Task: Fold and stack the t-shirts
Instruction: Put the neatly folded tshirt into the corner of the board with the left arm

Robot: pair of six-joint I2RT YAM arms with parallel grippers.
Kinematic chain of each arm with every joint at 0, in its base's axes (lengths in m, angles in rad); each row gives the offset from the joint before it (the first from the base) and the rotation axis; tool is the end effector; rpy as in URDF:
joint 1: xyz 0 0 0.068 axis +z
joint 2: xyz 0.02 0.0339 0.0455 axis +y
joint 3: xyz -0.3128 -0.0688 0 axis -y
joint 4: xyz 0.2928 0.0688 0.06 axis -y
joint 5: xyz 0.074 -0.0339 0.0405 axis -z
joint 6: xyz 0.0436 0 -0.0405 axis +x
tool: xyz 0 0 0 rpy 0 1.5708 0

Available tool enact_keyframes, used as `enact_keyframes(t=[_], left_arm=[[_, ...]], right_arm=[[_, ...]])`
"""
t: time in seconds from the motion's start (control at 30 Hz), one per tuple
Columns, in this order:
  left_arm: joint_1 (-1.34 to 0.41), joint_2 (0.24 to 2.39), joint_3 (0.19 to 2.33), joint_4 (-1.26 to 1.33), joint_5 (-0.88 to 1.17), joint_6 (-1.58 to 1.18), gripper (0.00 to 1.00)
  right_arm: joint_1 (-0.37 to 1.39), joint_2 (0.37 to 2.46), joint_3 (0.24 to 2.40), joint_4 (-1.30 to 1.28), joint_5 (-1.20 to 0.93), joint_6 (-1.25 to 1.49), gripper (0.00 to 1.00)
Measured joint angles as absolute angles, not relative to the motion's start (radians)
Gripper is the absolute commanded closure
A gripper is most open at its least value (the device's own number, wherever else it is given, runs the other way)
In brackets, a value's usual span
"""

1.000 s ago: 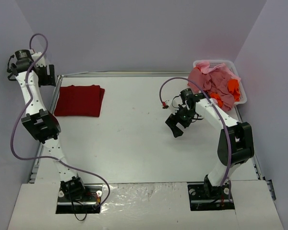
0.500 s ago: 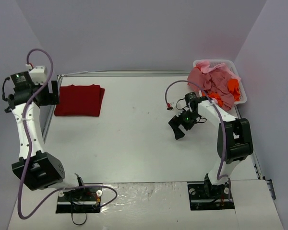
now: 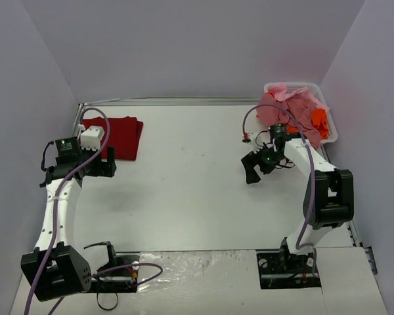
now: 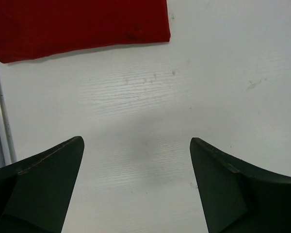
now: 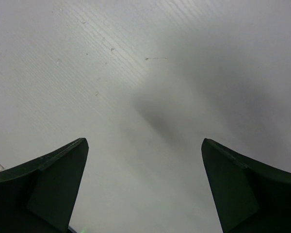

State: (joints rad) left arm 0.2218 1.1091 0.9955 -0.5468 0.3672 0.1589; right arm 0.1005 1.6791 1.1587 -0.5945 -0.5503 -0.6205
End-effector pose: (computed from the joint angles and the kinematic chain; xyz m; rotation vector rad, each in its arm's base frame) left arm 0.2658 0.0439 0.3496 0.1294 2.1833 -0.1954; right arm 0.3824 0.0615 0.2311 -1.0417 2.2961 0.5364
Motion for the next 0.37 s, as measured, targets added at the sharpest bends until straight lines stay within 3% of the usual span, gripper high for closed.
enact_keyframes(t=[0.37], left_arm=[[0.254,1.099,0.902,-0.513,0.525,0.2,0.04]], right_arm=[[-0.047,1.573,1.143,-0.548,-0.595,-0.599,0.0]])
